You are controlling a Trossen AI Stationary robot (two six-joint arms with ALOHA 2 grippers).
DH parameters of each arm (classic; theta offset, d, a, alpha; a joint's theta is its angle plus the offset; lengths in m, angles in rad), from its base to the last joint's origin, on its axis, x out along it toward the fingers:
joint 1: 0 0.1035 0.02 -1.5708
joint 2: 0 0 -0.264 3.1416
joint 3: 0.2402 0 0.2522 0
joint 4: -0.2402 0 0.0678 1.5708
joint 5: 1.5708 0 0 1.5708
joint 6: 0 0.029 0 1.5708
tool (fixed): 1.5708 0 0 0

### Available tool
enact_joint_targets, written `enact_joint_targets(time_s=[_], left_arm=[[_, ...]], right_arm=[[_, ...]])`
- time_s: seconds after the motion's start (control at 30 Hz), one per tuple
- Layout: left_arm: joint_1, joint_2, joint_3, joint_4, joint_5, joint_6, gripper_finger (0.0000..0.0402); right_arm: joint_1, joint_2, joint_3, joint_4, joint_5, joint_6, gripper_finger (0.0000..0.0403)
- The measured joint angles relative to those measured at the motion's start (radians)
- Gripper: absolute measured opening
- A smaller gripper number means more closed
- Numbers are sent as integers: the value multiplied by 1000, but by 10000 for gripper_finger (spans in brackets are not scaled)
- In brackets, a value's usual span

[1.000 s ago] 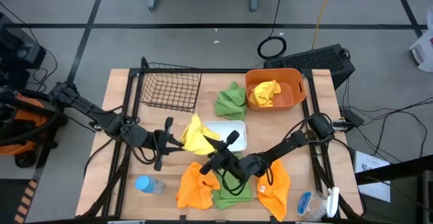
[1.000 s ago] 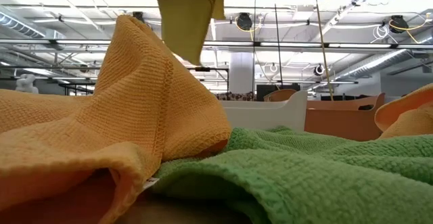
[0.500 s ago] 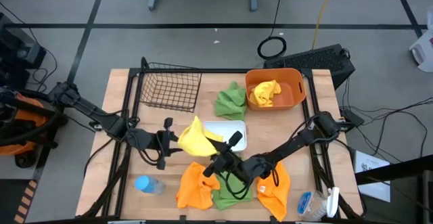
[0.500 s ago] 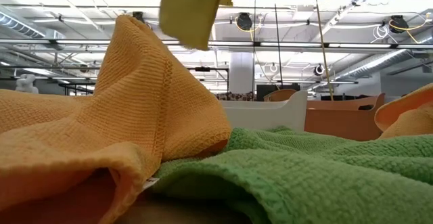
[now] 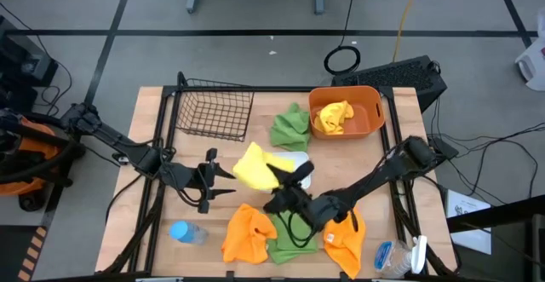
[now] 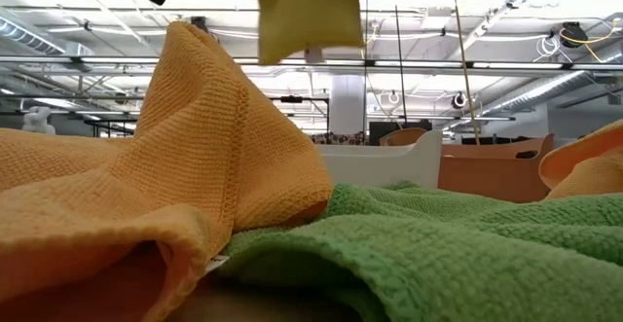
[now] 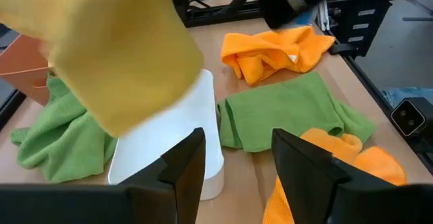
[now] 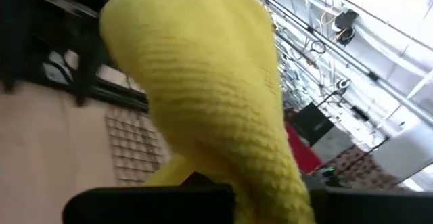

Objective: Sort microfiber towel by color & place in baskets
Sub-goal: Put the yellow microfiber cloth into the orange bin

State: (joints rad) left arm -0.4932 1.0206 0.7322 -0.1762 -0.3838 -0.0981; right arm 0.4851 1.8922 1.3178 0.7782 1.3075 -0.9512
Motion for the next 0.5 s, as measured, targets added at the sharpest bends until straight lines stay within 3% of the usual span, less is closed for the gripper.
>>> enact_joint_targets(time_s=[0.17,0.3,0.5], left_arm=[[3,0,0,3,-83,29,177],[4,0,0,3,-198,66,177],[54,0,0,4,-257,126,177]], right_arm=[[-72,-155,1,-408,7,62,2],[-165,-323,1,-841,-14,307,2],[-353,-558,1,-1373,-269,759,2]])
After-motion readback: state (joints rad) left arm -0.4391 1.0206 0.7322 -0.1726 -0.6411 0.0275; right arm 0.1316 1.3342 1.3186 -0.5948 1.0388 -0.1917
